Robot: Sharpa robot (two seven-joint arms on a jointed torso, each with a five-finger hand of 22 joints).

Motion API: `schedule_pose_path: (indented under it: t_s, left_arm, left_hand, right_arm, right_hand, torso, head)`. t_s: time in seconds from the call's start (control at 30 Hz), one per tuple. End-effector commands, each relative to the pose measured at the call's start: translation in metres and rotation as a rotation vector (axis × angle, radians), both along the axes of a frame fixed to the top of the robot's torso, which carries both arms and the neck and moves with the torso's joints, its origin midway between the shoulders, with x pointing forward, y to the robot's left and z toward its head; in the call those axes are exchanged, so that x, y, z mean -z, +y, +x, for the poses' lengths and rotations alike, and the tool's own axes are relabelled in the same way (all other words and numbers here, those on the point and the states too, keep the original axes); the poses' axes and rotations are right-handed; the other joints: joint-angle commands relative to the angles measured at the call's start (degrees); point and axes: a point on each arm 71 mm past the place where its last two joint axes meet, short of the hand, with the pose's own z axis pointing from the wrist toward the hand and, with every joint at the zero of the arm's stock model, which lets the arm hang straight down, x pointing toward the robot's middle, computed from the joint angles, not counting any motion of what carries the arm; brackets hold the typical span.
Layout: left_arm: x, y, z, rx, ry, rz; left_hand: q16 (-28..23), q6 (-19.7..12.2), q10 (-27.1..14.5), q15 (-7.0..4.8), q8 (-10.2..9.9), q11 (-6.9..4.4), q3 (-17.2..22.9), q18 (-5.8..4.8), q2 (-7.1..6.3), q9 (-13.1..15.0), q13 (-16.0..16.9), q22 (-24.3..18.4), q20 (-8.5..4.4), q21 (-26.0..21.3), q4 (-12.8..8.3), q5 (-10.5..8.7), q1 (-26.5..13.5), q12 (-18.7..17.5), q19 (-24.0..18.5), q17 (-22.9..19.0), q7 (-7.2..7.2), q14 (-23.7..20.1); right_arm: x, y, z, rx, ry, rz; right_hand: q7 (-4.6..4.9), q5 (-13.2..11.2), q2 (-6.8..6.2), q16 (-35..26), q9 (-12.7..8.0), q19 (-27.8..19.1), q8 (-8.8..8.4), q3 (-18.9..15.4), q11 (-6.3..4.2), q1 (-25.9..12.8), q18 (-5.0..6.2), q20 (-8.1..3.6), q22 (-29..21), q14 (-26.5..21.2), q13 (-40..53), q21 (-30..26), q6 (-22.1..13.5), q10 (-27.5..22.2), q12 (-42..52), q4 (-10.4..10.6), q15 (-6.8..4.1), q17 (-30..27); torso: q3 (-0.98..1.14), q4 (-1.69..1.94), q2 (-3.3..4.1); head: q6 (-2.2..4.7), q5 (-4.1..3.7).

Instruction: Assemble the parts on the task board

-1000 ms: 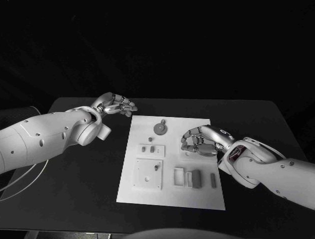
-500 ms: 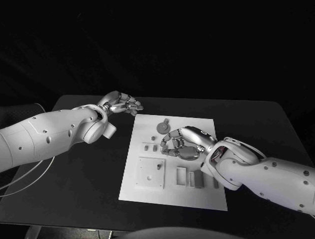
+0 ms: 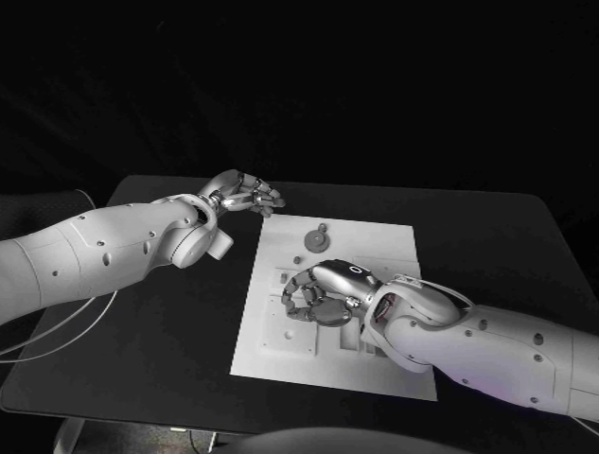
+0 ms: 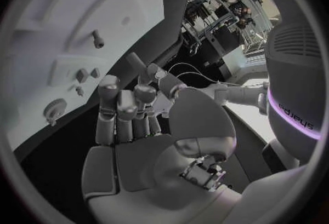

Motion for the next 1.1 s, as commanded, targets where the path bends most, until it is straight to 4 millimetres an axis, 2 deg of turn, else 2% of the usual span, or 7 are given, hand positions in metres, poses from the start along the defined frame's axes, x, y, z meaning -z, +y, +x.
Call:
schedule_pose_path:
  t_s: [0.03, 0.73, 1.1]
  left_arm:
    - [-0.001, -0.004, 0.0, 0.013, -0.004, -0.01]
    - [-0.001, -0.004, 0.0, 0.016, 0.0, -0.01]
    - [-0.001, -0.005, 0.0, 0.017, 0.0, -0.011]
  left_hand:
    - [-0.35, -0.03, 0.22, 0.06, 0.0, 0.04, -0.37, 0.68, 0.03, -0.07, -0.08, 0.08, -0.11, -0.34, 0.1, -0.2, 0.5, -0.25, -0.41, 0.07, -0.04, -0.5]
    - [-0.41, -0.04, 0.18, 0.07, -0.01, 0.07, -0.39, 0.68, 0.01, -0.09, -0.12, 0.12, -0.09, -0.35, 0.11, -0.2, 0.5, -0.33, -0.44, 0.12, -0.03, -0.52]
    - [-0.44, -0.04, 0.15, 0.08, -0.01, 0.09, -0.39, 0.68, 0.02, -0.09, -0.15, 0.15, -0.09, -0.36, 0.11, -0.2, 0.5, -0.38, -0.46, 0.15, -0.02, -0.53]
  right_arm:
    - [0.006, 0.004, -0.004, -0.046, -0.02, -0.054]
    - [0.032, 0.008, -0.011, -0.058, 0.005, -0.096]
    - [0.041, 0.012, -0.013, -0.058, 0.015, -0.101]
  right_hand:
    - [1.12, 0.18, 0.53, 0.25, 0.55, 0.01, 0.5, 0.23, -0.39, 0.06, 2.52, -0.45, 0.96, -0.01, 0.08, 0.21, 4.54, -0.02, -0.28, -0.03, -0.33, 0.08]
    - [1.13, 0.18, 0.57, 0.24, 0.52, -0.1, 0.45, 0.22, -0.38, 0.05, 2.52, -0.44, 0.97, -0.08, 0.12, 0.22, 4.53, -0.04, -0.33, -0.04, -0.33, 0.09]
    - [1.13, 0.18, 0.59, 0.24, 0.51, -0.15, 0.43, 0.22, -0.38, 0.04, 2.52, -0.44, 0.97, -0.1, 0.14, 0.23, 4.53, -0.05, -0.35, -0.04, -0.33, 0.1]
  torso:
    - [0.09, -0.04, 0.04]
    - [0.23, -0.15, 0.05]
    - [0.17, -0.12, 0.03]
  head:
    - [-0.25, 0.32]
    - [-0.73, 1.35]
    - [-0.82, 1.75]
